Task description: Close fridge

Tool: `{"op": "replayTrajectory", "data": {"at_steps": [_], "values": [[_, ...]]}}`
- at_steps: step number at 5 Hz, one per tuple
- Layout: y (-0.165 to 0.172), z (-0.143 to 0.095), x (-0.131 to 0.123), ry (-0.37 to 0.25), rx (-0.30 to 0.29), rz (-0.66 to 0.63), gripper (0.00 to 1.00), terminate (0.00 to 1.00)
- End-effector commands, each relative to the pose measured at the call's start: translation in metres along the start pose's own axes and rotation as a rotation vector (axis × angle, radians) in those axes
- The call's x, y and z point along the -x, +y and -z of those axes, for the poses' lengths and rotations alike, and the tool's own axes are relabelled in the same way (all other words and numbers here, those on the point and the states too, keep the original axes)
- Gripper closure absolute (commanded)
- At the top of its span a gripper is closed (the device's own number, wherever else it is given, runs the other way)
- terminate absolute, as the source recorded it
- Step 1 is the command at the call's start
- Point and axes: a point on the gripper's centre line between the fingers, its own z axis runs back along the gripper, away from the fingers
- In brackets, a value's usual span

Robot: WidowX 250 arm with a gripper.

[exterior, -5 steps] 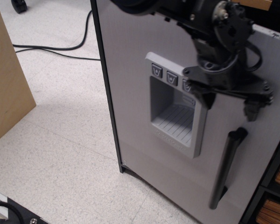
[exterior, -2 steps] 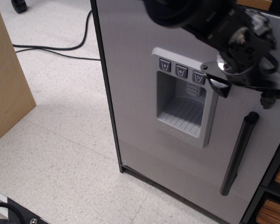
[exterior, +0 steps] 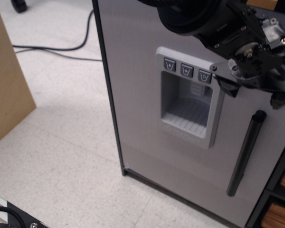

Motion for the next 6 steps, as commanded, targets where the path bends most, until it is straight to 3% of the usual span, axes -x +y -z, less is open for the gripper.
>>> {"op": "replayTrajectory", "data": {"at_steps": [1,3,4,5,6], "values": [[-0.009,-0.013,-0.026,-0.077,0.017,-0.029,0.00,0.00],[-0.009,-0.015,-0.024,-0.085,0.024,-0.028,0.00,0.00],[-0.006,-0.036,-0.013,-0.054,0.047,-0.036,0.00,0.00],[0.000,-0.059,0.001,0.014,0.044,-0.050,0.00,0.00],[0.000,-0.059,0.001,0.014,0.044,-0.050,0.00,0.00]]}}
